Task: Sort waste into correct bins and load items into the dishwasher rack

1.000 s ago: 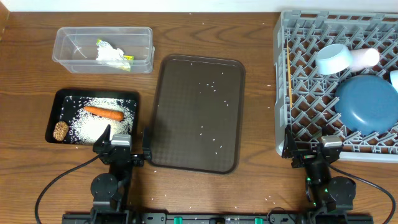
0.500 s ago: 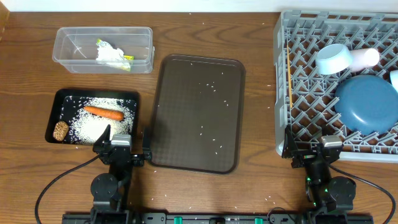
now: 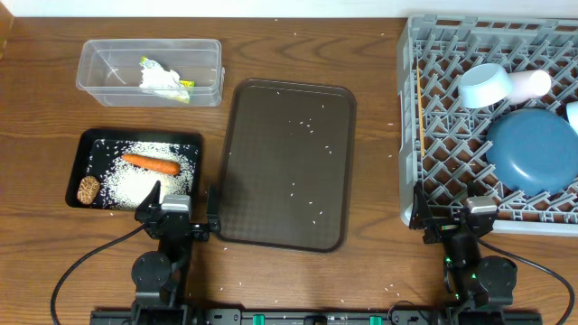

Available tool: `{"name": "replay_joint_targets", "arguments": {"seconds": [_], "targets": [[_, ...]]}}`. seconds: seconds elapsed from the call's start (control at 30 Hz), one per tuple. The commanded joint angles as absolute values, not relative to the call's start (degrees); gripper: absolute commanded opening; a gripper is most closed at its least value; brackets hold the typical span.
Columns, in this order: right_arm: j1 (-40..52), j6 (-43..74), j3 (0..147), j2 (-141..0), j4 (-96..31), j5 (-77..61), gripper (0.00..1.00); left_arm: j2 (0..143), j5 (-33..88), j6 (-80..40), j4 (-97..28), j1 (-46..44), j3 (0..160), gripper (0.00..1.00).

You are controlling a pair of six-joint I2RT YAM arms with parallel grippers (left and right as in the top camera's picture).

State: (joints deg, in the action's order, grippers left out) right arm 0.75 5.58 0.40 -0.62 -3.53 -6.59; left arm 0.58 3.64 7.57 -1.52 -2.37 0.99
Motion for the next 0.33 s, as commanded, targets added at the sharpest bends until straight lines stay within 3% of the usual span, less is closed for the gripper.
{"name": "replay_joint_targets", "arguments": {"seconds": [0.0,0.3], "targets": [[0.16,5.06,0.32,-0.27,-3.75,-6.39,0.99,0.23,3.4,8.34,-3.81,-2.59,0.23,0.98],[0.16,5.06,0.32,-0.27,-3.75,-6.37,0.99,0.23,3.4,8.34,-3.81,-2.59,0.23,0.98]]}}
